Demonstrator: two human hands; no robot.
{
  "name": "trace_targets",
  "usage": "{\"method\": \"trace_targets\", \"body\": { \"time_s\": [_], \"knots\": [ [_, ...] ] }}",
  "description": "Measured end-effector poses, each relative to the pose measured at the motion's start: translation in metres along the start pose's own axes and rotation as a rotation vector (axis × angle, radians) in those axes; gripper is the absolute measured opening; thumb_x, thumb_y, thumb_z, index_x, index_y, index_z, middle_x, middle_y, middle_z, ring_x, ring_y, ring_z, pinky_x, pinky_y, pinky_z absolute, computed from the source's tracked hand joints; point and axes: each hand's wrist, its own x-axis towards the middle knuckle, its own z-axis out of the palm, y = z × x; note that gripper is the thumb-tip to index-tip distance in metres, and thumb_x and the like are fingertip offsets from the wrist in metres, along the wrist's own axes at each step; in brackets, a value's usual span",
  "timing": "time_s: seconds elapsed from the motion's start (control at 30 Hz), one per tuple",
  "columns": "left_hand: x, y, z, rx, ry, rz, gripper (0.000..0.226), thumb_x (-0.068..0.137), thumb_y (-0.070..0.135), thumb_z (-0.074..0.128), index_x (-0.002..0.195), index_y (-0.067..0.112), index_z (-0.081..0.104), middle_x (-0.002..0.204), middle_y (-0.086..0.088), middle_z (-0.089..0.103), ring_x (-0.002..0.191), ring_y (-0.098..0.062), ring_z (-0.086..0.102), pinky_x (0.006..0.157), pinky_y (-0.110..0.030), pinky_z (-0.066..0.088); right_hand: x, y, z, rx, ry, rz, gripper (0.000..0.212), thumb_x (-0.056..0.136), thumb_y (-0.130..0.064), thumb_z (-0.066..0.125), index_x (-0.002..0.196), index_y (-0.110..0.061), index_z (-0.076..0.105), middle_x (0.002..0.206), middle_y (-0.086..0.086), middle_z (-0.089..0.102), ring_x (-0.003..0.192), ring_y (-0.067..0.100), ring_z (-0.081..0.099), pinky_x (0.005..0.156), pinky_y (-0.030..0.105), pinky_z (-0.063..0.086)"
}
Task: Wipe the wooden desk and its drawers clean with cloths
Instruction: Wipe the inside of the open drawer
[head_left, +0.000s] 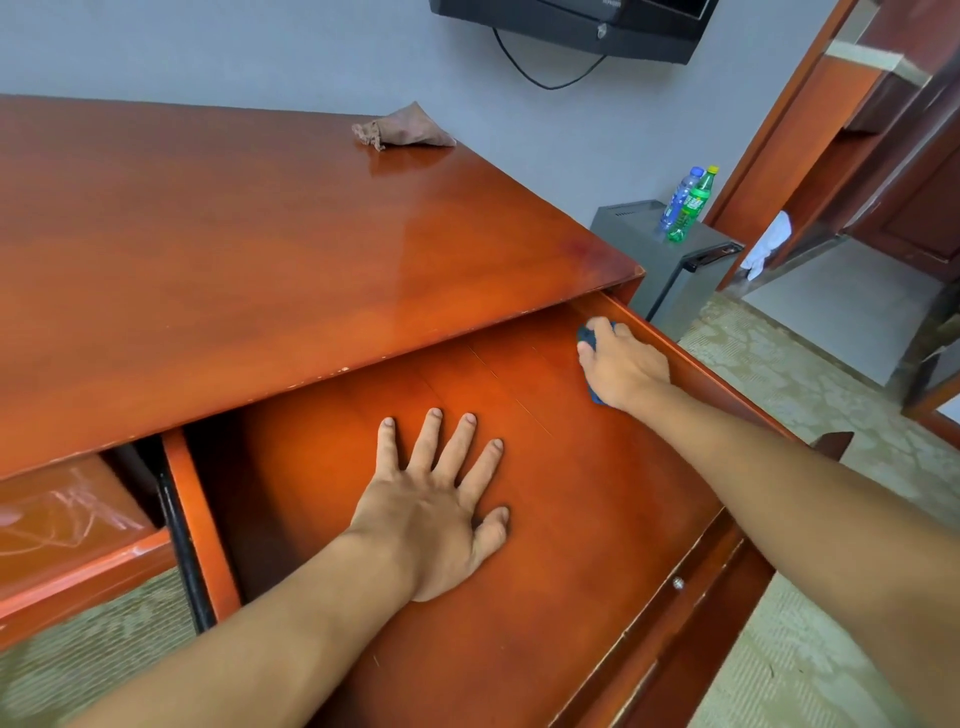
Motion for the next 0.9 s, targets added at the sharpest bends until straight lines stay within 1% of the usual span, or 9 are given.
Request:
{"method": "trace_targets", "body": {
  "time_s": [0.13,0.2,0.27,0.3,0.4,0.57,0.7,0.8,0.9],
  "knots": [
    [-0.001,-0.006,-0.005,-0.050,0.044,0.022,0.073,0.100,0.070,0.005,0.163,0.038,-0.016,0.171,0.001,-0.023,0.157,-0.032,-0.023,0.122,-0.067,-0.010,-0.015,-0.047,-0.012,0.088,-0.079,-0.141,0.051,0.105,-0.046,0.040,0.147,-0.017,0.034,0.145,0.012,0.049,0.117,0.043,0.061,0.089,0.046,0.047],
    [-0.003,-0.013,-0.012,-0.068,0.183,0.024,0.071,0.097,0.060,0.007,0.163,0.037,0.020,0.173,0.001,0.013,0.159,-0.030,0.012,0.126,-0.057,0.016,-0.058,-0.066,-0.014,0.147,-0.110,-0.406,0.047,0.103,-0.047,0.046,0.142,-0.022,0.040,0.131,0.008,0.050,0.110,0.042,0.062,0.087,0.047,0.049],
    [-0.004,-0.020,-0.019,-0.086,0.358,-0.023,0.063,0.091,0.050,0.016,0.136,0.029,0.055,0.146,0.003,0.052,0.136,-0.024,0.049,0.106,-0.041,0.045,-0.111,-0.069,-0.023,0.244,-0.172,-0.633,0.048,0.101,-0.047,0.052,0.144,-0.028,0.040,0.117,0.000,0.045,0.102,0.033,0.061,0.083,0.045,0.048],
    [-0.002,-0.024,-0.020,-0.120,0.422,-0.050,0.048,0.094,0.045,0.027,0.121,0.025,0.061,0.129,0.003,0.059,0.122,-0.024,0.057,0.094,-0.038,0.049,-0.131,-0.063,-0.028,0.284,-0.234,-0.696,0.049,0.101,-0.047,0.052,0.146,-0.032,0.038,0.114,-0.005,0.043,0.100,0.026,0.059,0.083,0.042,0.047],
    [0.003,-0.027,-0.017,-0.173,0.488,-0.058,0.024,0.097,0.035,0.047,0.107,0.019,0.062,0.111,-0.001,0.058,0.110,-0.026,0.059,0.084,-0.039,0.050,-0.153,-0.029,-0.044,0.288,-0.416,-0.724,0.043,0.102,-0.050,0.051,0.141,-0.042,0.035,0.122,-0.013,0.043,0.102,0.012,0.056,0.086,0.035,0.046],
    [0.005,-0.021,-0.012,-0.166,0.463,0.083,0.034,0.100,0.029,0.048,0.131,0.018,0.054,0.117,0.000,0.052,0.113,-0.023,0.053,0.089,-0.037,0.051,-0.092,0.070,-0.049,0.033,-0.398,-0.277,0.042,0.104,-0.048,0.048,0.140,-0.036,0.030,0.146,-0.002,0.042,0.108,0.024,0.058,0.089,0.045,0.049],
    [0.005,-0.021,-0.008,-0.114,0.450,0.091,0.041,0.100,0.033,0.047,0.138,0.019,0.053,0.119,0.000,0.050,0.115,-0.023,0.051,0.095,-0.038,0.048,-0.081,0.113,-0.044,-0.156,-0.374,-0.162,0.030,0.105,-0.039,0.047,0.126,-0.020,0.038,0.120,0.007,0.055,0.095,0.021,0.057,0.082,0.041,0.048],
    [0.003,-0.025,-0.010,-0.149,0.441,0.073,0.039,0.098,0.034,0.049,0.134,0.021,0.056,0.118,0.000,0.050,0.115,-0.024,0.050,0.096,-0.040,0.047,-0.096,0.098,-0.056,-0.273,-0.484,-0.179,0.031,0.103,-0.045,0.048,0.114,-0.018,0.040,0.094,0.005,0.061,0.082,0.021,0.063,0.077,0.044,0.057],
    [0.001,-0.026,-0.014,-0.166,0.413,0.055,0.036,0.099,0.034,0.049,0.132,0.023,0.056,0.120,0.000,0.050,0.118,-0.023,0.049,0.098,-0.040,0.046,-0.112,0.080,-0.077,-0.294,-0.600,-0.256,0.025,0.103,-0.044,0.045,0.102,-0.020,0.045,0.085,0.003,0.062,0.075,0.019,0.061,0.065,0.036,0.050]
  ]
}}
